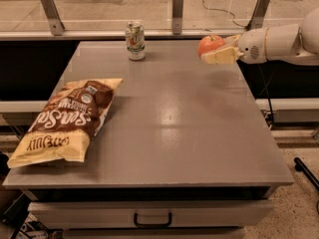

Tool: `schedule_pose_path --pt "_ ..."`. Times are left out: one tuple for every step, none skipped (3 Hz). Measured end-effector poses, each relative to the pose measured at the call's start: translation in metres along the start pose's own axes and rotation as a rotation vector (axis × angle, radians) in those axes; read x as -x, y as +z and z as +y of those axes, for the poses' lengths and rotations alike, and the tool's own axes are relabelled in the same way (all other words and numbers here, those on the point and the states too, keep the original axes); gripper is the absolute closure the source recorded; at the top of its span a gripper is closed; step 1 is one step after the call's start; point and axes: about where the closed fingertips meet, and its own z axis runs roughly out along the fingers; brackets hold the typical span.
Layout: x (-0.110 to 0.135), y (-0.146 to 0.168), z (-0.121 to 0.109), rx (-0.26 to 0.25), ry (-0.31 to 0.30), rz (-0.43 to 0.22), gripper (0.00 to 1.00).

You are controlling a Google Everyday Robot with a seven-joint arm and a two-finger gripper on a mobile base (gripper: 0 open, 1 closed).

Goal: Move apple near brown chip bag

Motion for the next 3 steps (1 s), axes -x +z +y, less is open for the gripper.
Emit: schedule_pose_path --pt "0.008 -0.006 0.042 0.017 -0.025 0.016 1.0" --pt "0.012 -0.005 0.089 0.041 -0.042 0.025 1.0" --pt "0.014 -0.003 0.131 0.066 -0.048 0.022 1.0"
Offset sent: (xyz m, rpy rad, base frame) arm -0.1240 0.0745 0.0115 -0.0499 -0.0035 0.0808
